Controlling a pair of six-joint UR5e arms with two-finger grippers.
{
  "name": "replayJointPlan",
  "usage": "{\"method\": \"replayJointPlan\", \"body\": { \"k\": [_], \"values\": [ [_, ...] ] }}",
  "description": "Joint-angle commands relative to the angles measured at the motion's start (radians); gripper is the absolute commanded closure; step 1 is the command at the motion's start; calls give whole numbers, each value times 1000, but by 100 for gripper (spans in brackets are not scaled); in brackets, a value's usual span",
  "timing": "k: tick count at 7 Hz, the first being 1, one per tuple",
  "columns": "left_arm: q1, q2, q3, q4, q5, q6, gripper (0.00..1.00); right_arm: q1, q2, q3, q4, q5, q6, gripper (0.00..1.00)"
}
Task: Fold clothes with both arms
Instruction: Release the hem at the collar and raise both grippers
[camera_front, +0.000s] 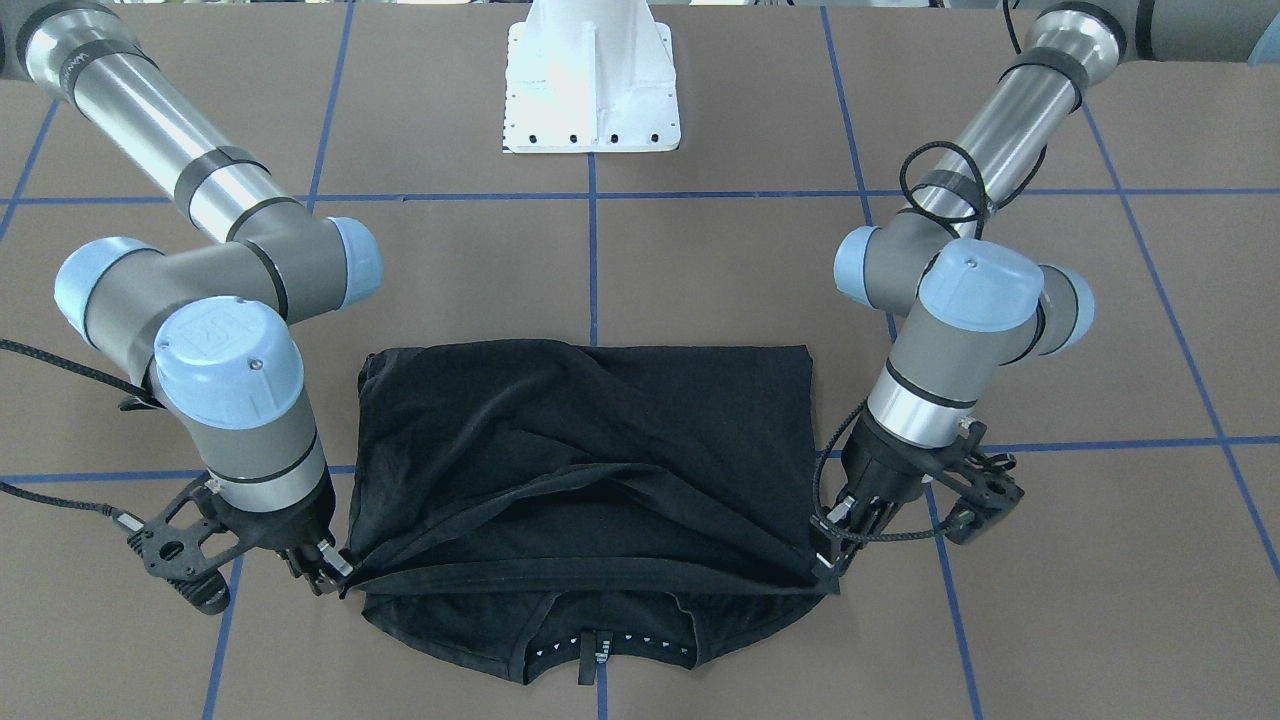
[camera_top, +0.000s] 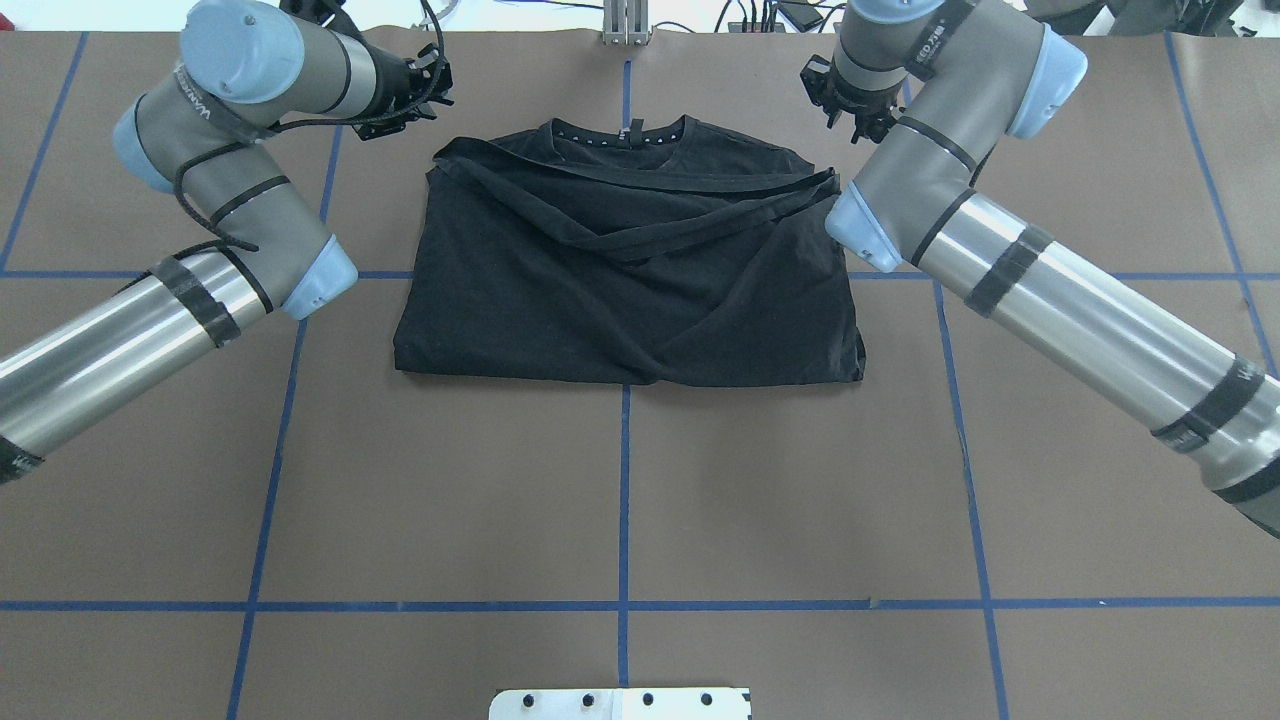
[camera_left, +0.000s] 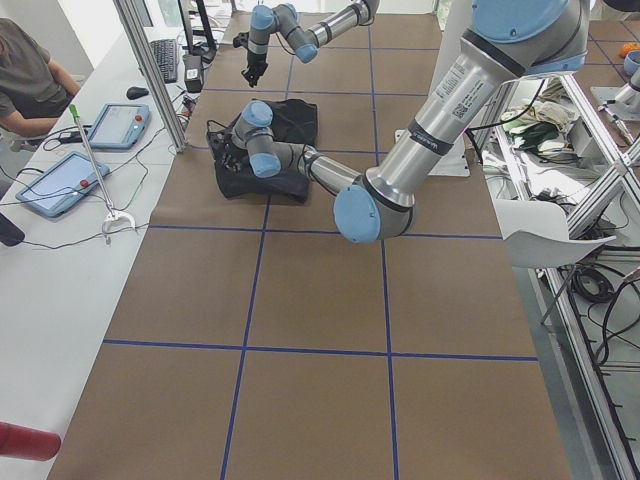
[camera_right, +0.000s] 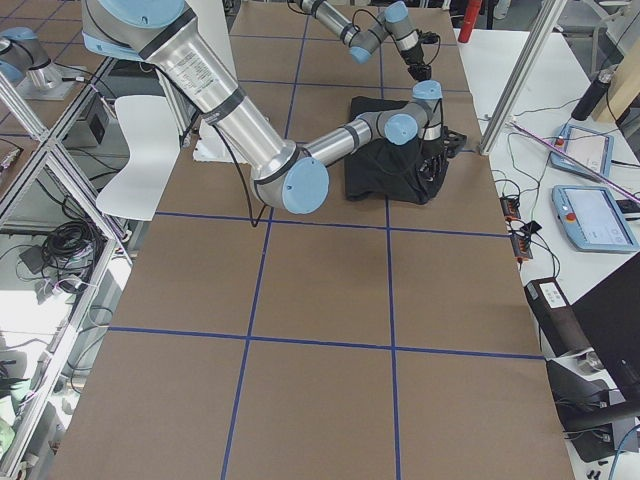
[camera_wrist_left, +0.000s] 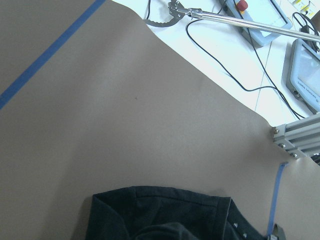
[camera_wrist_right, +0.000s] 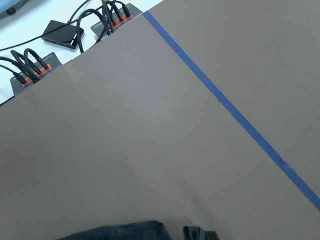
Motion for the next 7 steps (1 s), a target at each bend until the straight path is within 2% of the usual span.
{"method": "replayJointPlan", "body": {
  "k": [1,2,3,5,7],
  "values": [
    [-46,-32,66,-49,14,52,0,10,65,-87,54,-20,13,27],
    [-66,-33,53,-49,5,51,0,13,48,-41,54,-17,16,24],
    [-66,-30,29,-40,2,51,0,7,-37,73,48,-20,60,22],
    [-67,-16,-34,-2,-39,41,0,-80,-311,417,52,-45,140,14],
    [-67,7,-49,2,-40,38,0,-247,-446,571,56,-193,245,9]
  ]
}}
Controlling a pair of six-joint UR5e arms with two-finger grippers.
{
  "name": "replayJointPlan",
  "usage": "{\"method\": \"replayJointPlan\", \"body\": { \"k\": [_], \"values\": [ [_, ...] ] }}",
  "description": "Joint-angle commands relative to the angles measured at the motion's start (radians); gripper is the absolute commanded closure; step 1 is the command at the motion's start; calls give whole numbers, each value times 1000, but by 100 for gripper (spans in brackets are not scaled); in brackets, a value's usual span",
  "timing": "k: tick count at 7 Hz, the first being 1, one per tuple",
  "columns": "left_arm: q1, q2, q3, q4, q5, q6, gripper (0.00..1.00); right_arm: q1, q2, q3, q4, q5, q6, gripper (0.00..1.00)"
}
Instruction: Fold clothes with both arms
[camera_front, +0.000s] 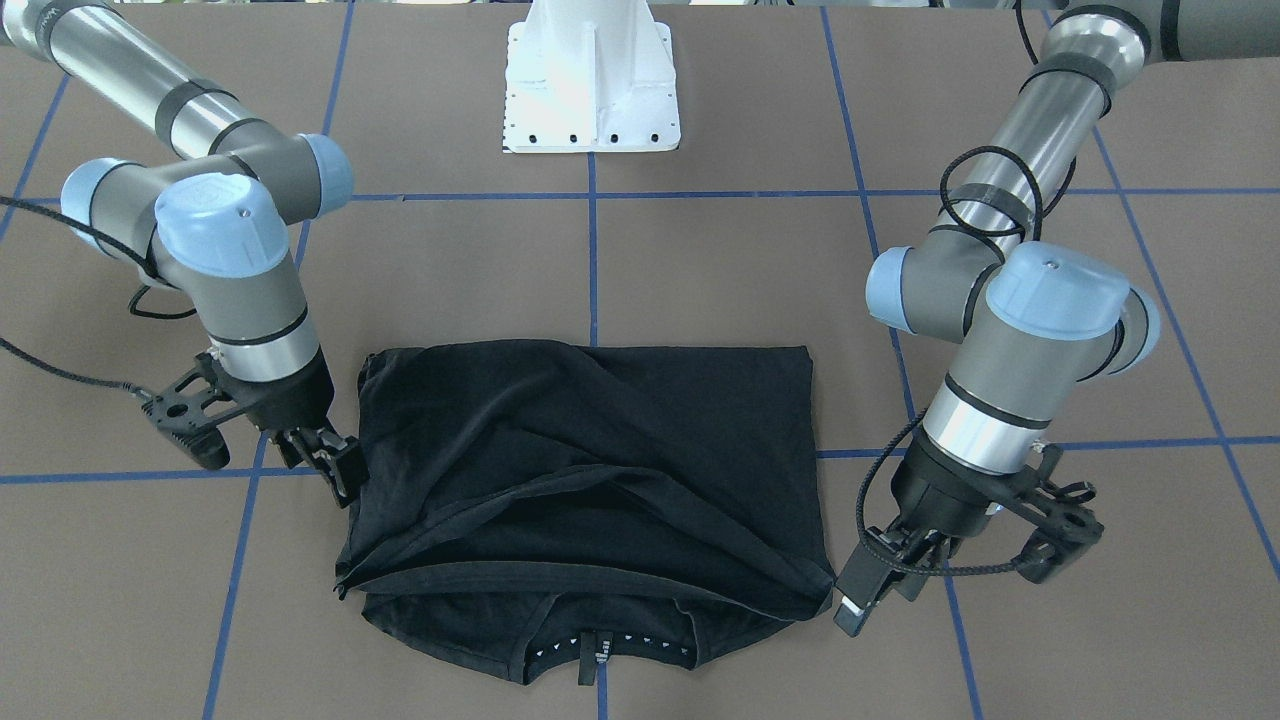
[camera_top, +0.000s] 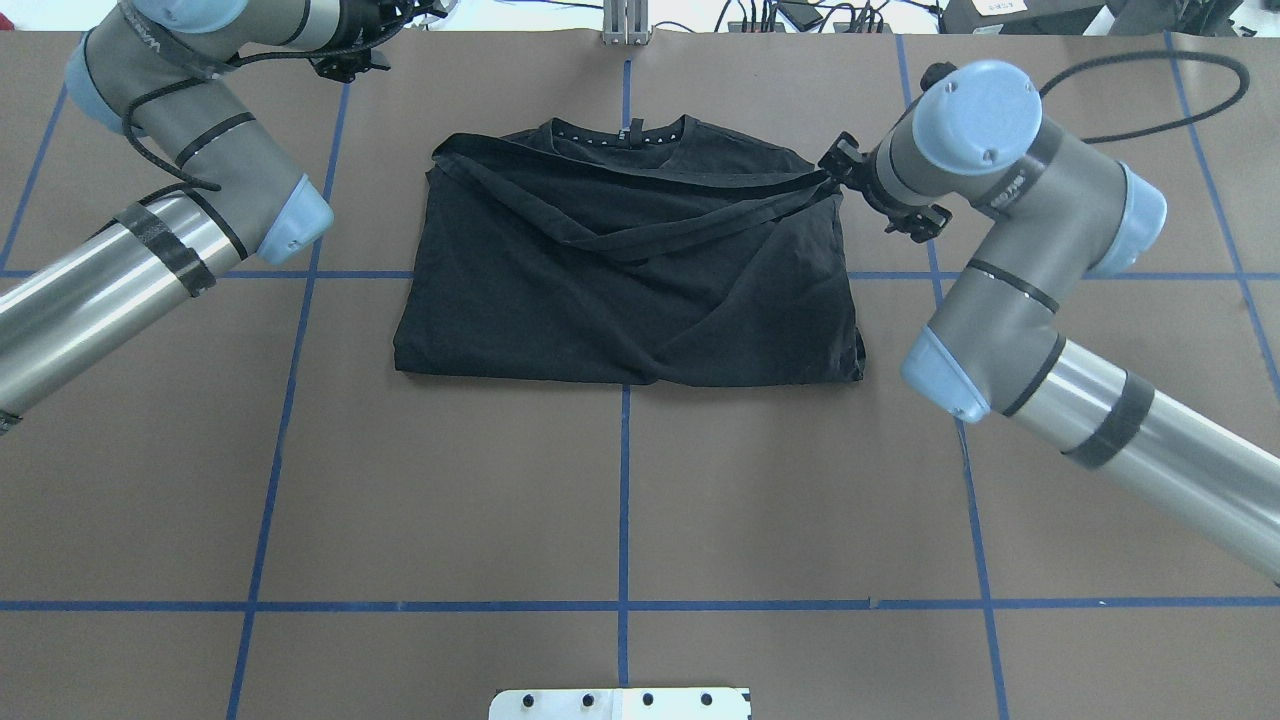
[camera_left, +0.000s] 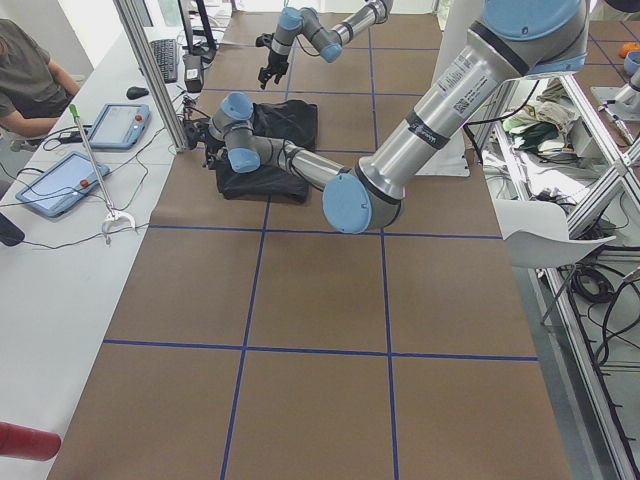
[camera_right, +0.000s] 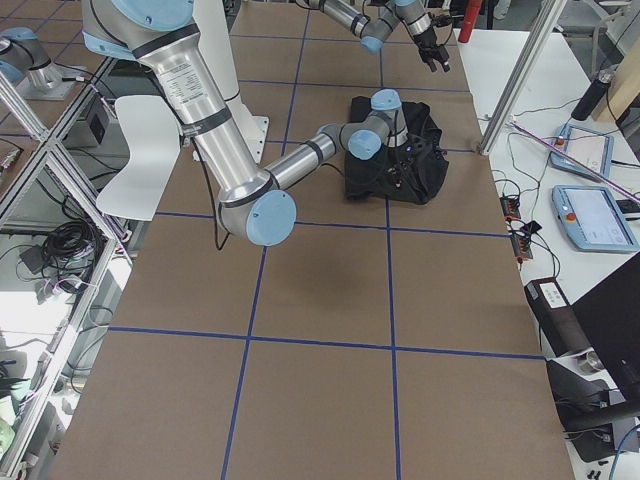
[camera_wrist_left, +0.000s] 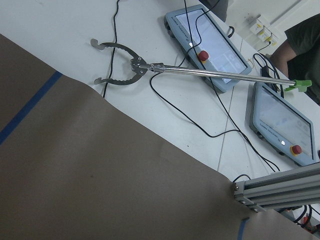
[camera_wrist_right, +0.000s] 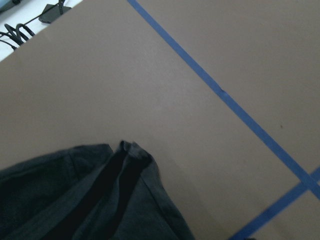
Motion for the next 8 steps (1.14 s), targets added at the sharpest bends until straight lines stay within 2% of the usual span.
{"method": "replayJointPlan", "body": {
  "k": [1,2,3,4,8],
  "values": [
    [1,36,-36,4,-2,-2,0,-143,-112,151,1,-119,118,9],
    [0,43,-56,5,0,-2,0,-168,-180,215,1,-121,137,9],
    [0,57,-68,5,3,-4,0,-194,-226,237,1,-127,137,9],
    [0,86,-105,5,4,-4,0,-211,-232,222,1,-127,137,10],
    [0,93,-108,7,6,-2,0,-225,-167,141,4,-124,133,11]
  ]
}}
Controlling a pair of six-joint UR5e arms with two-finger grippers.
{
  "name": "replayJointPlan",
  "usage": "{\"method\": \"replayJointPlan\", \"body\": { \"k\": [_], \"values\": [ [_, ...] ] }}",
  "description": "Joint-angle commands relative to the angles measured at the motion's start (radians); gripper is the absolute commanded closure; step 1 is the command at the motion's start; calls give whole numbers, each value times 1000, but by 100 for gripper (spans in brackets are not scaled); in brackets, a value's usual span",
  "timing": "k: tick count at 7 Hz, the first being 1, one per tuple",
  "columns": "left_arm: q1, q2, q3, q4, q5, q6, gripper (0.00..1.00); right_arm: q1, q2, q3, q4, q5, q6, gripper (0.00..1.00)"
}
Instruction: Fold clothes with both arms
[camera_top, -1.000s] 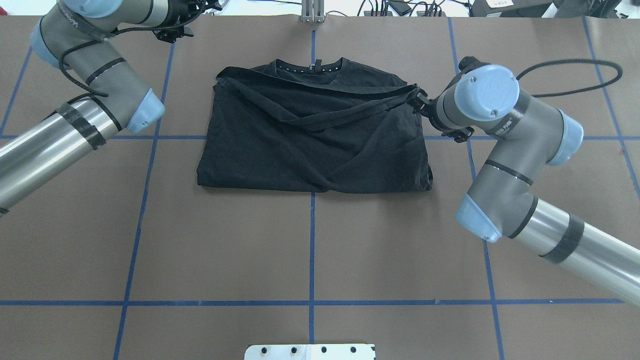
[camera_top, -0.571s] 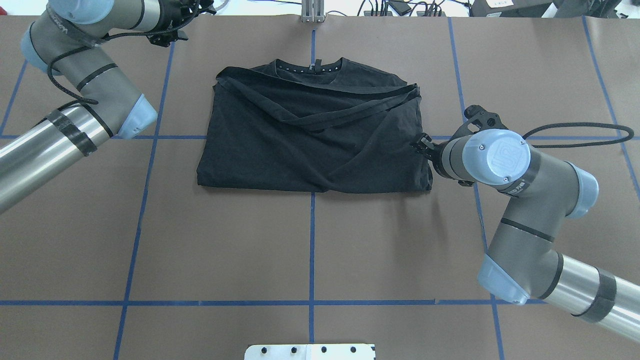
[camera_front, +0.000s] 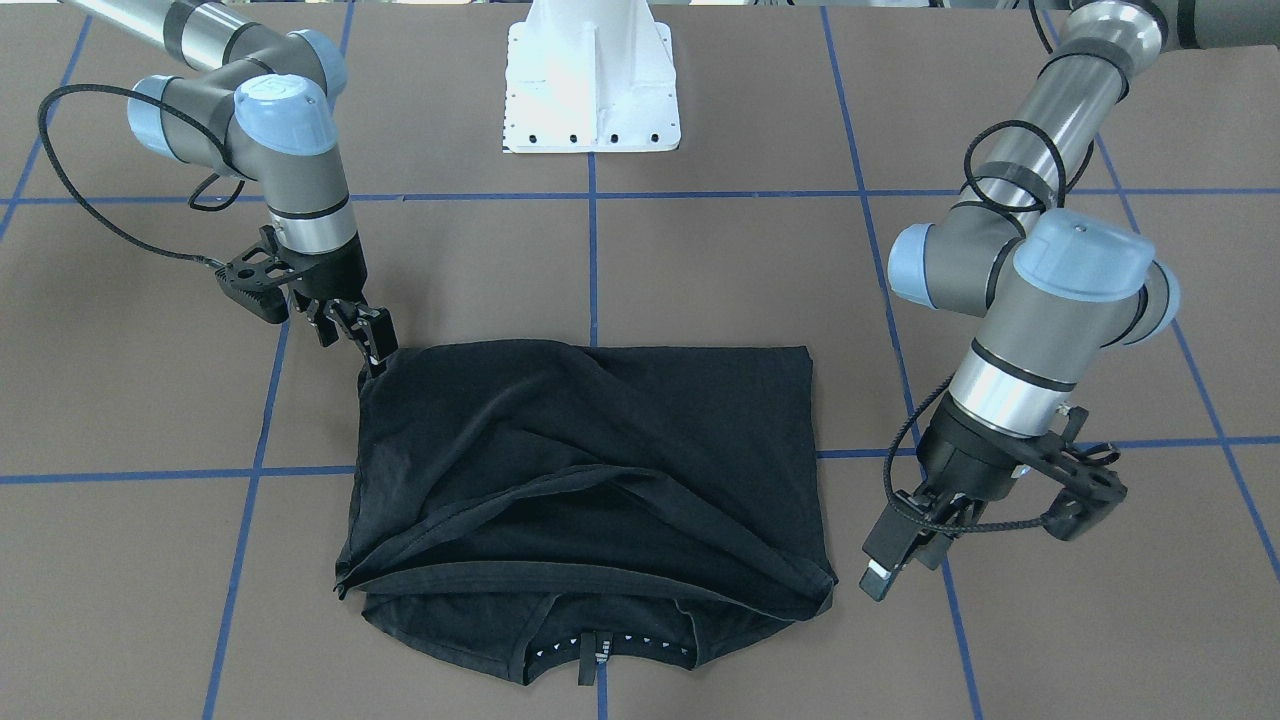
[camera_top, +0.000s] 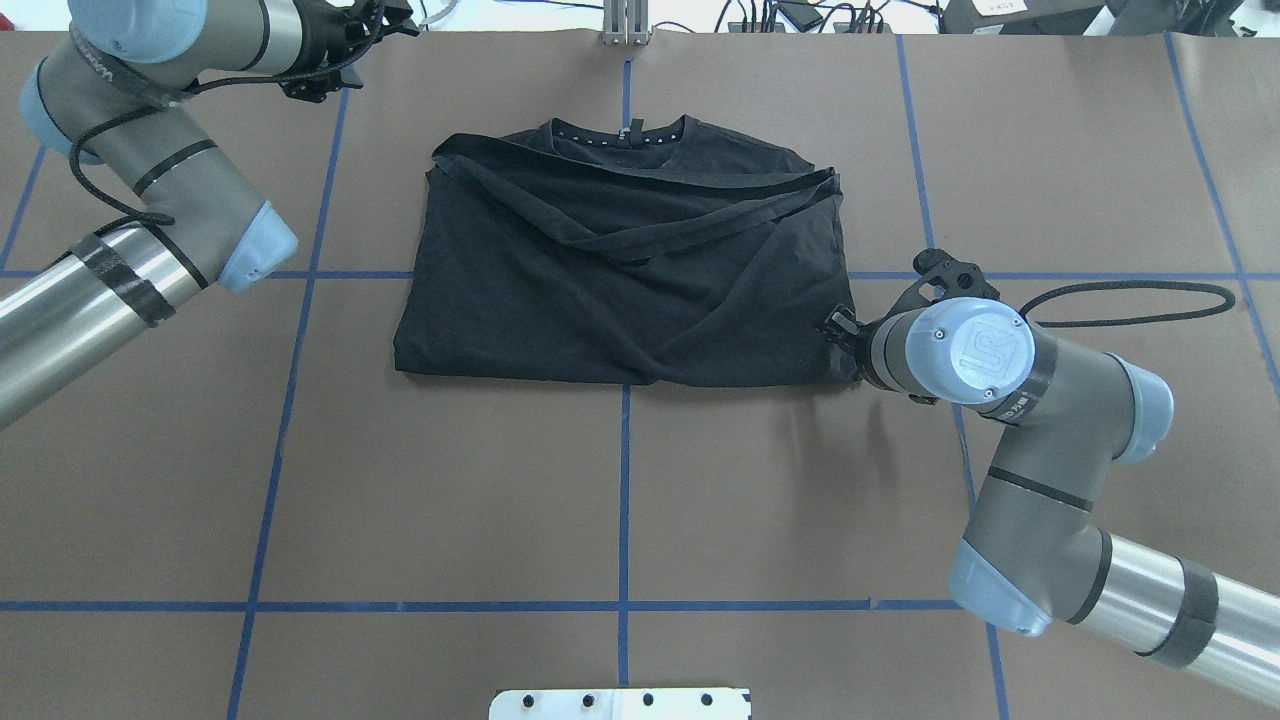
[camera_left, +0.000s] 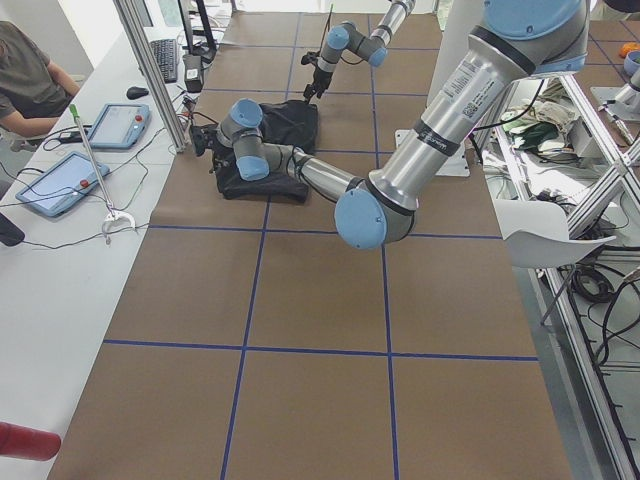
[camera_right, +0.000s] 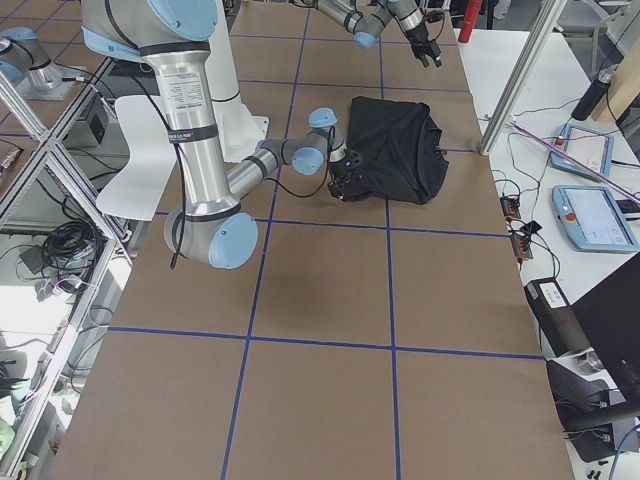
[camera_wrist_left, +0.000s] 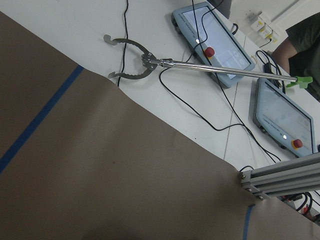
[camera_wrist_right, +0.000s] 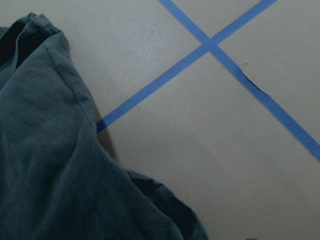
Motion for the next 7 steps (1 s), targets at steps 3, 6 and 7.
{"method": "replayJointPlan", "body": {
  "k": [3,6,7],
  "values": [
    [0,10,-2,0,2,3,0,6,68,-108,79,6,0,44],
    [0,10,-2,0,2,2,0,19,61,-84,79,52,-8,100],
    [0,10,-2,0,2,2,0,26,41,-47,74,69,-8,100]
  ]
}}
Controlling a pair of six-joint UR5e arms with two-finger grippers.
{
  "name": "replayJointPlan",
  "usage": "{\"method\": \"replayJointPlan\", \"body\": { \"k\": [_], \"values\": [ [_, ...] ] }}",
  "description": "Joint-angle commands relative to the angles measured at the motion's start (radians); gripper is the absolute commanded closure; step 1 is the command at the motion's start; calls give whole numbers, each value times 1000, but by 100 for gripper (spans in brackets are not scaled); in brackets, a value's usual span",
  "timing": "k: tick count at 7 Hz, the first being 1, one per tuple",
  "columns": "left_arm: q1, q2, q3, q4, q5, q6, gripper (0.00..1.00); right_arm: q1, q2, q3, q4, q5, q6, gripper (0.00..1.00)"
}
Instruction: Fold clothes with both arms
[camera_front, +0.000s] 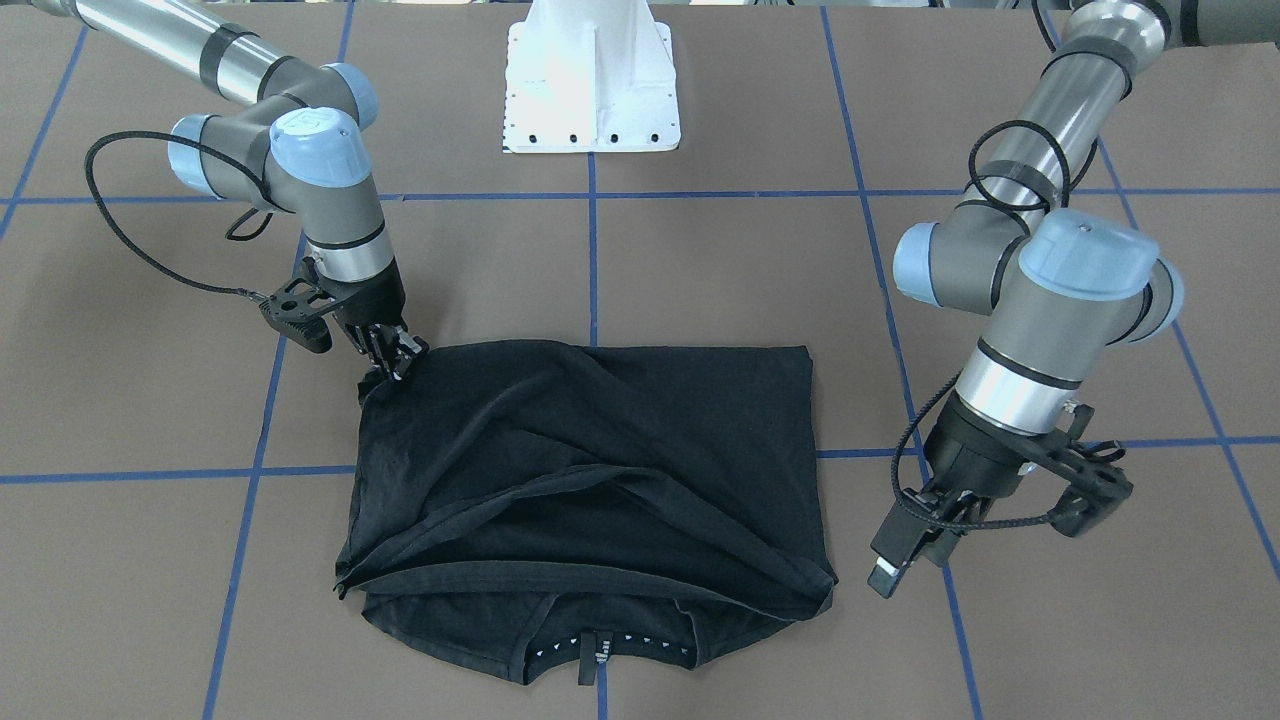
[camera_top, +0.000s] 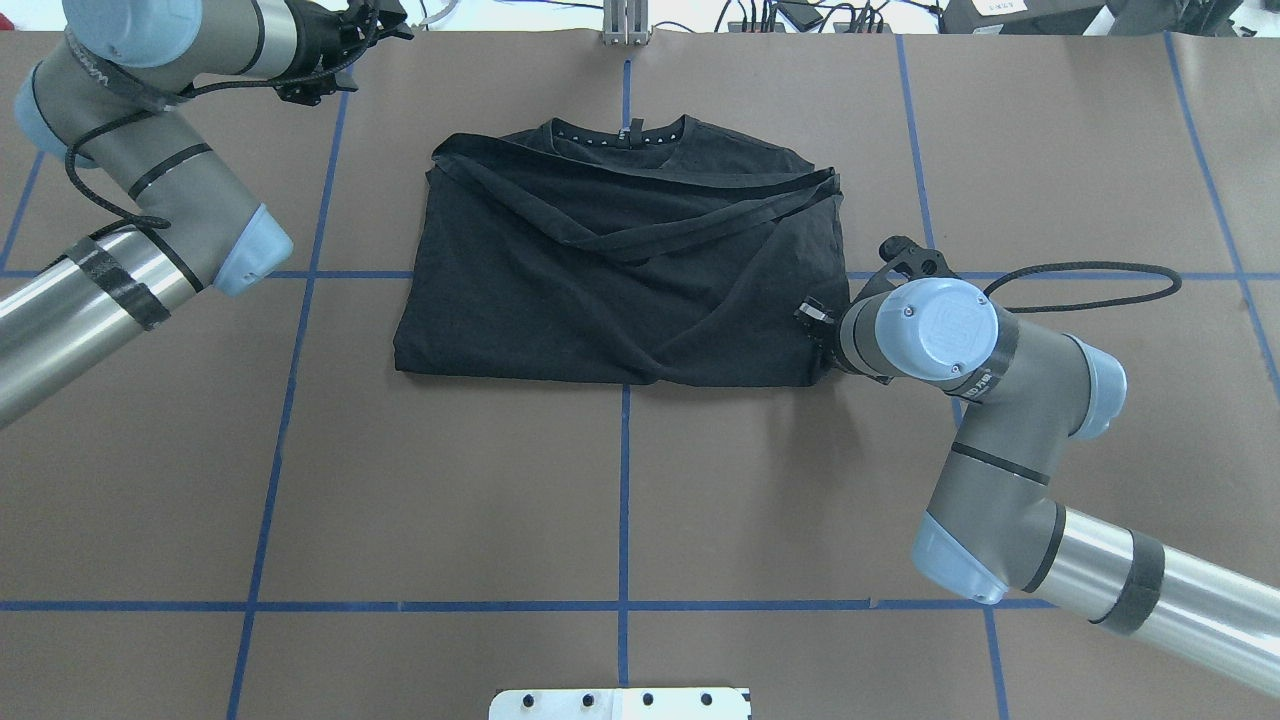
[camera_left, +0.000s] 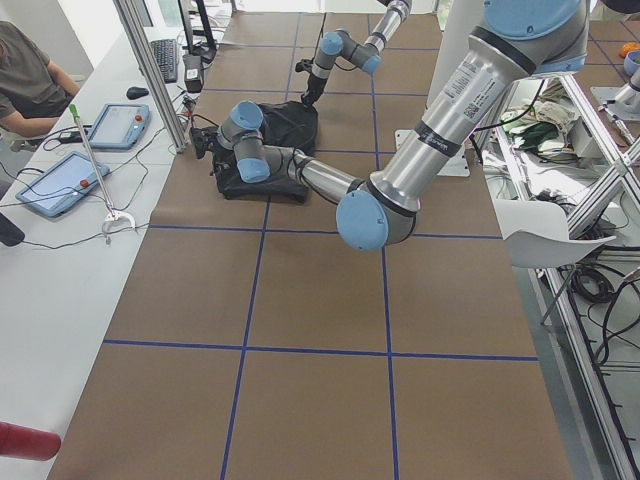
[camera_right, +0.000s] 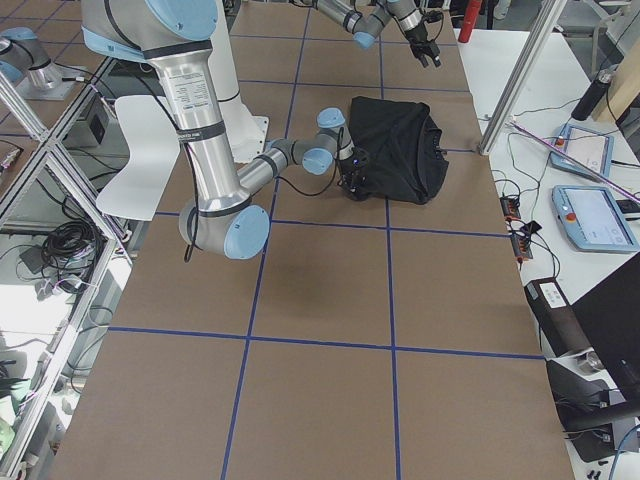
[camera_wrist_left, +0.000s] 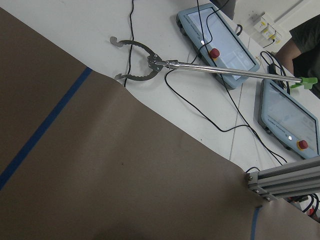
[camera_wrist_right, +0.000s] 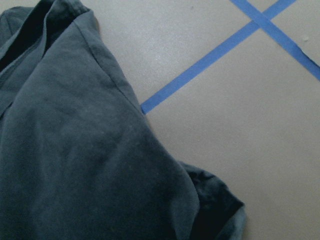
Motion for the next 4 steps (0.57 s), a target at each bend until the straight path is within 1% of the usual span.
{"method": "replayJointPlan", "body": {
  "k": [1,2,3,4],
  "values": [
    [0,0,-4,0,0,-2,0,7,-114,135,-4,22,-1,100],
    [0,0,-4,0,-2,-2,0,-6,-206,261,-35,24,1,100],
    [0,-1,-9,0,-2,-4,0,-47,-220,368,-168,33,7,100],
    [0,0,-13,5,-2,-4,0,-114,-224,483,-321,51,8,100]
  ]
}}
